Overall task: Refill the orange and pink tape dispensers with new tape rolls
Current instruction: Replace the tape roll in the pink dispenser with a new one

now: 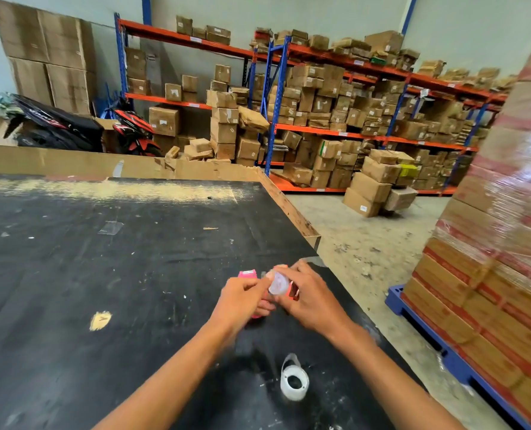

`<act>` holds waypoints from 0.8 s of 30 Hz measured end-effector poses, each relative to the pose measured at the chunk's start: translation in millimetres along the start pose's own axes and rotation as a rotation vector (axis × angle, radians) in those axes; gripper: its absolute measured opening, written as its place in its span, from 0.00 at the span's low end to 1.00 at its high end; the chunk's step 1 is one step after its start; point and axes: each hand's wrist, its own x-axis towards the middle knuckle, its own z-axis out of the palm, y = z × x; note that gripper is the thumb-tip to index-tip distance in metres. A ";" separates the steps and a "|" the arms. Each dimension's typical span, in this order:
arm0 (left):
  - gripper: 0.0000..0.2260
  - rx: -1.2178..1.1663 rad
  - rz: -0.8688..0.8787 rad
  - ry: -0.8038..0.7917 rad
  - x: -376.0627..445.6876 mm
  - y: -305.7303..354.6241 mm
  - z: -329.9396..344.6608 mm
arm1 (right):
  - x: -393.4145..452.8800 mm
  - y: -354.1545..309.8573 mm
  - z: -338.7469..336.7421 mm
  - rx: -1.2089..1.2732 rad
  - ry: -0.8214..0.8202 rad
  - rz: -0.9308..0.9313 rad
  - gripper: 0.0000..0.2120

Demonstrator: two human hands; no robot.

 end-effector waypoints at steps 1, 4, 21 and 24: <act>0.18 -0.040 -0.016 -0.026 -6.5 0.3 4.6 | -7.2 -1.8 0.5 0.010 -0.004 -0.015 0.18; 0.15 -0.129 -0.035 -0.092 -22.7 -4.2 13.8 | -31.5 -4.8 1.0 0.148 0.063 0.033 0.25; 0.11 -0.191 -0.157 -0.421 -60.6 -18.6 46.7 | -102.6 20.5 -23.7 0.492 0.138 0.142 0.17; 0.09 -0.218 -0.166 -0.388 -57.9 -17.8 44.5 | -102.2 29.7 -32.3 0.468 0.159 0.078 0.14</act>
